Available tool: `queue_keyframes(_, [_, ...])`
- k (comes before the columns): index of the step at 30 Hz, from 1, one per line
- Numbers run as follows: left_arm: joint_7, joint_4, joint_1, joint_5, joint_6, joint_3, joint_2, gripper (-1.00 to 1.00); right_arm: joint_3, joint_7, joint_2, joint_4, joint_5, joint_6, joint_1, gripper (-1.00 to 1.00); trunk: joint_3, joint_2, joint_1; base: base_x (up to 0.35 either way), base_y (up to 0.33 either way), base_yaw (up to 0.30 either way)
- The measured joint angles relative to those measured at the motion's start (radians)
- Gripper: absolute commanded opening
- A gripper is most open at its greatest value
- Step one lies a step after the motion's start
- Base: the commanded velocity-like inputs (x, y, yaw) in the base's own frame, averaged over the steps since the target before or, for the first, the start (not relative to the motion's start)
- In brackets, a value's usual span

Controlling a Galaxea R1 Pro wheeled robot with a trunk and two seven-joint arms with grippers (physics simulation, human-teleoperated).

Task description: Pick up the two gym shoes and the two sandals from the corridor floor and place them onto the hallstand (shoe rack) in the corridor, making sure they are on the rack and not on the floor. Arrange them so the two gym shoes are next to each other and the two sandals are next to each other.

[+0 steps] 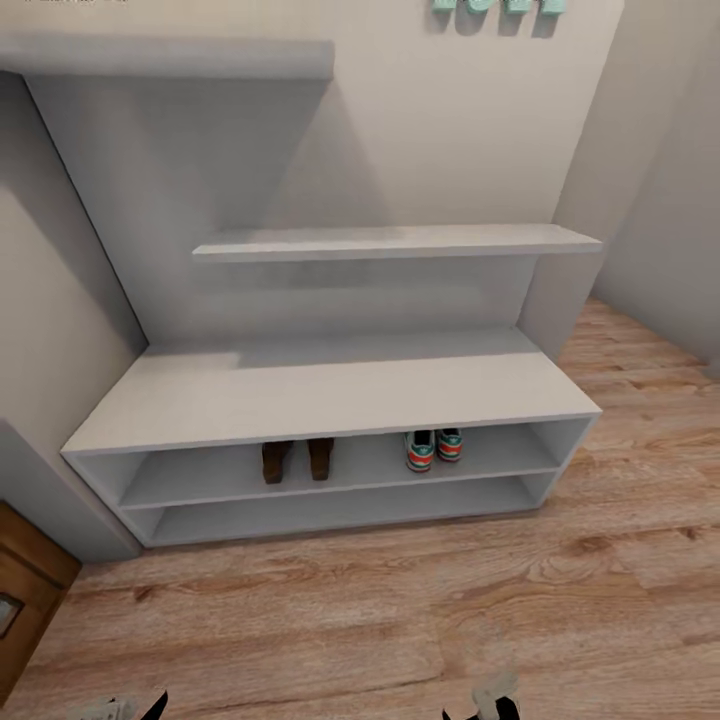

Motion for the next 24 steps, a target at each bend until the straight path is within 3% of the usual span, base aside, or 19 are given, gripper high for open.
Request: queue_keyframes(24, [0.03,0.031,0.0,0.0,-0.001,0.002,0.0,1.0,-0.002,-0.007,0.001,0.016,-0.004,0.003,0.007,1.0,0.075,0.168,-0.092,0.0,0.0,0.0])
